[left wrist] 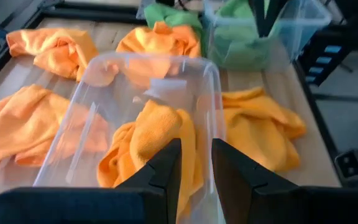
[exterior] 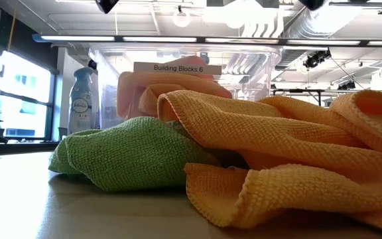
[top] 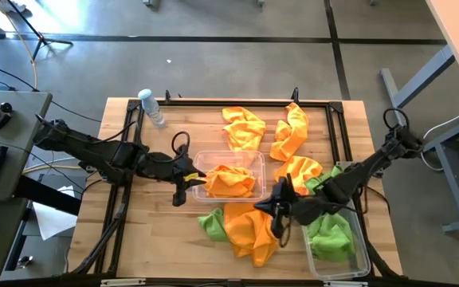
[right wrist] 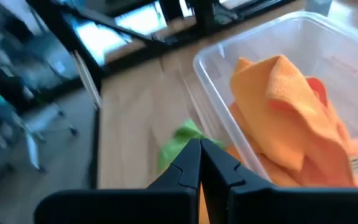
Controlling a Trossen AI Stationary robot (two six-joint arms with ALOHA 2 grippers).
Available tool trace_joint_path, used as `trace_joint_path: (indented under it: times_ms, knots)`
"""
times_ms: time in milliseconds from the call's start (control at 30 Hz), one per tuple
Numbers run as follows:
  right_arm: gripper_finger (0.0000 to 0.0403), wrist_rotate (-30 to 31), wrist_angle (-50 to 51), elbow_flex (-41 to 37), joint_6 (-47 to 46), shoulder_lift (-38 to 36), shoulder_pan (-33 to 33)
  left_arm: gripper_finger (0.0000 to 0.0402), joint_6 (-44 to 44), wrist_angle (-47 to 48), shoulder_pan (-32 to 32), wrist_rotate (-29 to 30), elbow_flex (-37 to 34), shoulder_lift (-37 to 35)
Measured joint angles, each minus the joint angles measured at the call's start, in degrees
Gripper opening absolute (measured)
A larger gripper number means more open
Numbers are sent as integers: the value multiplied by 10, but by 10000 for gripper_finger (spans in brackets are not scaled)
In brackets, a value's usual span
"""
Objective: Sort microfiber towel by color & place in baskets
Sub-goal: Put the orange towel into the top transparent bin
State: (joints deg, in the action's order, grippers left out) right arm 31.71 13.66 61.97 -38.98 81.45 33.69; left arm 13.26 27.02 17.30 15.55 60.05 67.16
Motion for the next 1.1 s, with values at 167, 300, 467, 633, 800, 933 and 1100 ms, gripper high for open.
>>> trace_joint_path:
  times_ms: [167, 300, 467, 633, 800, 933, 1100]
  knots:
    - [0, -66, 171, 118, -7, 74, -14, 75, 0, 19, 0, 9, 0, 0]
    - [0, -124, 322, 222, -32, 141, -16, 75, -8, 19, 0, 17, 0, 0]
    - [0, -186, 464, 325, -46, 216, -8, 75, -10, 25, 0, 17, 0, 0]
    - [1, -202, 486, 348, -19, 264, 1, 75, -10, 44, 0, 18, 0, 0]
    - [18, -223, 486, 347, -15, 304, 0, 75, -9, 63, 0, 18, 0, 0]
    - [50, -223, 482, 347, -17, 321, -5, 75, -5, 65, 0, 18, 0, 0]
    - [105, -184, 477, 347, -87, 333, -9, 75, -2, 77, 0, 18, 0, 0]
